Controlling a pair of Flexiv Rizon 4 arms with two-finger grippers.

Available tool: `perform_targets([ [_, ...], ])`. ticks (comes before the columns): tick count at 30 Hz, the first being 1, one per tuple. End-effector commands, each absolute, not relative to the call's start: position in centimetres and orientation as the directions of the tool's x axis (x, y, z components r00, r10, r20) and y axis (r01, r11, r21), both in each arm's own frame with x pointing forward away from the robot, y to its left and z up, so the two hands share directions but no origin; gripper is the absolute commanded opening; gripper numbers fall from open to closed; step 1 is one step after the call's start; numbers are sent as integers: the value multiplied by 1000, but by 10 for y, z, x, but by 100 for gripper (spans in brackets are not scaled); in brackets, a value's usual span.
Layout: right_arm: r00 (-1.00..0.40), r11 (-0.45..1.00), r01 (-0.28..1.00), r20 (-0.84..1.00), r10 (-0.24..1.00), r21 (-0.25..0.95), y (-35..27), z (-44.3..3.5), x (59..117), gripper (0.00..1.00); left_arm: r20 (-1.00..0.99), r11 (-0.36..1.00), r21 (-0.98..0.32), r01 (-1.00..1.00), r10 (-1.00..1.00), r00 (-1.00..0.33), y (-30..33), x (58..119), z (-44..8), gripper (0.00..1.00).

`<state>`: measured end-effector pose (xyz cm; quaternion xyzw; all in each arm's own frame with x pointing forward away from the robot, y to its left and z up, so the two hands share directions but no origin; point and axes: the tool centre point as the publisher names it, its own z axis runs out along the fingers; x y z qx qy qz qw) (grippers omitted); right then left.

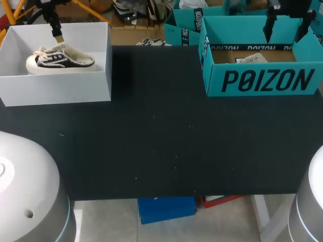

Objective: Take the shoe out of the shoebox, open the shoe tongue, remove and reinsert the insole, then place the shoe into the shoebox

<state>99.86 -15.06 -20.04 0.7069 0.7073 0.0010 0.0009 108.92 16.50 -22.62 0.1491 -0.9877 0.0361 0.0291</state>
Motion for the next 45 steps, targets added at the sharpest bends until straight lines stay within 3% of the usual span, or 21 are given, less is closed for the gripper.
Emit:
perform_targets([
  [1, 0, 0, 1000, 0, 1000, 1, -150, -200, 999, 100, 49, 959, -71, -275, -272, -961, 164, 1088, -224, 100],
  [15, 0, 0, 1000, 0, 1000, 1, -150, -200, 999, 100, 41, 963, -109, -246, -243, -969, 181, 1092, -237, 100],
  [16, 0, 0, 1000, 0, 1000, 1, -150, -200, 999, 100, 46, 963, -106, -246, -242, -969, 182, 1094, -241, 98],
  [17, 0, 0, 1000, 0, 1000, 1, -150, -200, 999, 100, 50, 964, -105, -245, -241, -969, 184, 1095, -244, 86],
  [20, 0, 0, 1000, 0, 1000, 1, -150, -200, 999, 100, 65, 967, -92, -239, -234, -970, 188, 1100, -255, 90],
  [21, 0, 0, 1000, 0, 1000, 1, -150, -200, 999, 100, 67, 968, -80, -240, -235, -970, 190, 1102, -259, 85],
  [23, 0, 0, 1000, 0, 1000, 1, -150, -200, 999, 100, 72, 968, -74, -238, -233, -970, 192, 1104, -266, 95],
  [24, 0, 0, 1000, 0, 1000, 1, -150, -200, 999, 100, 77, 969, -69, -238, -232, -970, 194, 1106, -269, 95],
  [27, 0, 0, 1000, 0, 1000, 1, -150, -200, 999, 100, 88, 969, -63, -240, -235, -968, 199, 1110, -279, 74],
  [30, 0, 0, 1000, 0, 1000, 1, -150, -200, 999, 100, 103, 966, -55, -252, -246, -964, 204, 1115, -288, 75],
  [35, 0, 0, 1000, 0, 1000, 1, -150, -200, 999, 100, 127, 964, -46, -261, -254, -959, 208, 1119, -301, 51],
  [45, 0, 0, 1000, 0, 1000, 1, -150, -200, 999, 100, 170, 968, -20, -251, -244, -955, 209, 1121, -327, 47],
])
